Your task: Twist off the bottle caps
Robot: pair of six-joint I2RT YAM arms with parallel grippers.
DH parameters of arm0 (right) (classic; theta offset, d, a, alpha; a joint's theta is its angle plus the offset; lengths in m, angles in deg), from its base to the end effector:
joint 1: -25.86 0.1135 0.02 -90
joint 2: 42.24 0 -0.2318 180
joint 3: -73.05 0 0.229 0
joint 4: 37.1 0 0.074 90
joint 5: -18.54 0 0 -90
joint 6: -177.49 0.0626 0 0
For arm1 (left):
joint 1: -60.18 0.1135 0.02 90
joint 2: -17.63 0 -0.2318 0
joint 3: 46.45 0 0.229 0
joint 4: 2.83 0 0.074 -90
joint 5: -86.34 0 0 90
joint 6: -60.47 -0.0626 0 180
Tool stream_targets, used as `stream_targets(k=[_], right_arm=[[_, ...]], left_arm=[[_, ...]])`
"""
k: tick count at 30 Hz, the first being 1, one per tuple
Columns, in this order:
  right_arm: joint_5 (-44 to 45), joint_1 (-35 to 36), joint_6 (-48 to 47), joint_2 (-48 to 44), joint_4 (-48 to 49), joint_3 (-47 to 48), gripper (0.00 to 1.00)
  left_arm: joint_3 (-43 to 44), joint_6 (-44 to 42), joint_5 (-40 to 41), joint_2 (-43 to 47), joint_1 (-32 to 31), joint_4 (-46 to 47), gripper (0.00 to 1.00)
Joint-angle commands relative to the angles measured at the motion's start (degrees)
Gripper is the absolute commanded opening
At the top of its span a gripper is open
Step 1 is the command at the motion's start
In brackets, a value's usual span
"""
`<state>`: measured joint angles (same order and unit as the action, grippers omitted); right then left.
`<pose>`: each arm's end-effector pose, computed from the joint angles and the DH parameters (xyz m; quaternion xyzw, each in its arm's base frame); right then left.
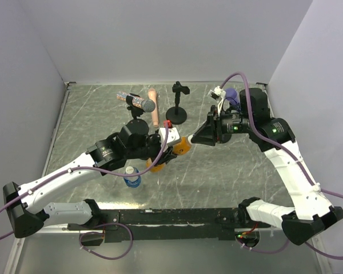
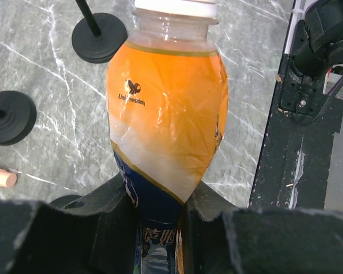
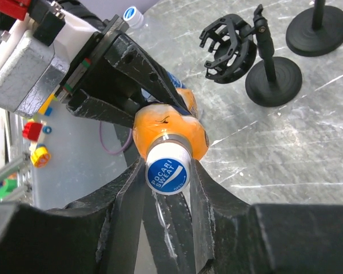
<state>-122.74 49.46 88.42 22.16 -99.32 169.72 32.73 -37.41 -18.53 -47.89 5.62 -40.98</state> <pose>0.1743 0.1294 0.3883 -0.3657 0.7228 0.4619 0.3612 0.1428 -0.2284 0.3228 0.4921 0.6769 -0.3125 0.4495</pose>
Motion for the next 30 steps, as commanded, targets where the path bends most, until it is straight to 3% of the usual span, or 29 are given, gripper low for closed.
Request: stream_targets(k=[1,3,5,7,9,10,14,16,17,20,21,23,26,28,30], right_arm=[[-8.3,1.6,-6.1,1.5,-3.3,4.6,0.15],[-13.5,2.1,-14.7,3.4,-8.1,8.1,0.11],[-19.5,2.3,-33.1,5.6,-16.7,12.4,0.09],[-19.9,4.6,-54.4,7.5,-31.8,17.0,0.11],[-17.9,6.0,-73.0,7.7,-39.0,18.3,0.12],[-16.0,6.2,-77.4,6.8,-38.6,17.4,0.12],[-8.5,6.6,-77.0,1.3,-26.2,10.2,0.14],[-7.3,6.4,-74.2,1.9,-26.1,11.7,0.16],[-7.0,6.4,-72.0,1.8,-25.5,11.6,0.26],[-6.5,6.2,-55.3,-1.2,-15.4,8.6,0.84],[-7.1,5.8,-50.3,-1.8,-13.3,8.8,0.93],[-8.7,4.0,-32.8,-3.0,-7.9,8.1,0.99],[-4.7,1.7,-6.0,-5.9,6.0,3.1,0.99],[-2.1,0.3,3.9,-7.3,9.5,-0.3,0.99],[0.2,-0.3,7.2,-7.6,9.8,-2.3,0.97]], left_arm=[[2.8,-1.0,0.6,0.6,0.1,1.4,0.01],[2.5,-2.9,-0.9,1.1,0.1,0.6,0.01],[2.5,-5.0,-2.3,1.4,0.1,-0.4,0.01],[2.3,-7.1,-3.5,1.9,0.1,-1.0,0.01],[2.0,-8.5,-4.5,2.5,0.1,-1.3,0.01],[2.0,-9.1,-4.7,2.7,0.1,-1.2,0.01],[2.2,-9.9,-4.6,2.9,0.1,-2.0,0.01],[2.0,-10.0,-4.6,2.9,0.1,-1.9,0.01],[1.8,-10.0,-4.6,3.1,0.1,-1.7,0.01],[1.8,-9.1,-3.6,2.9,0.1,-0.9,0.01],[2.1,-8.6,-3.2,2.7,0.1,-0.9,0.01],[2.3,-7.2,-2.8,2.3,0.1,-0.5,0.01],[1.3,-5.7,-2.9,2.5,0.1,0.8,0.01],[0.8,-5.2,-2.8,2.5,0.0,1.6,0.01],[0.8,-4.9,-2.5,2.4,0.0,1.9,0.01]])
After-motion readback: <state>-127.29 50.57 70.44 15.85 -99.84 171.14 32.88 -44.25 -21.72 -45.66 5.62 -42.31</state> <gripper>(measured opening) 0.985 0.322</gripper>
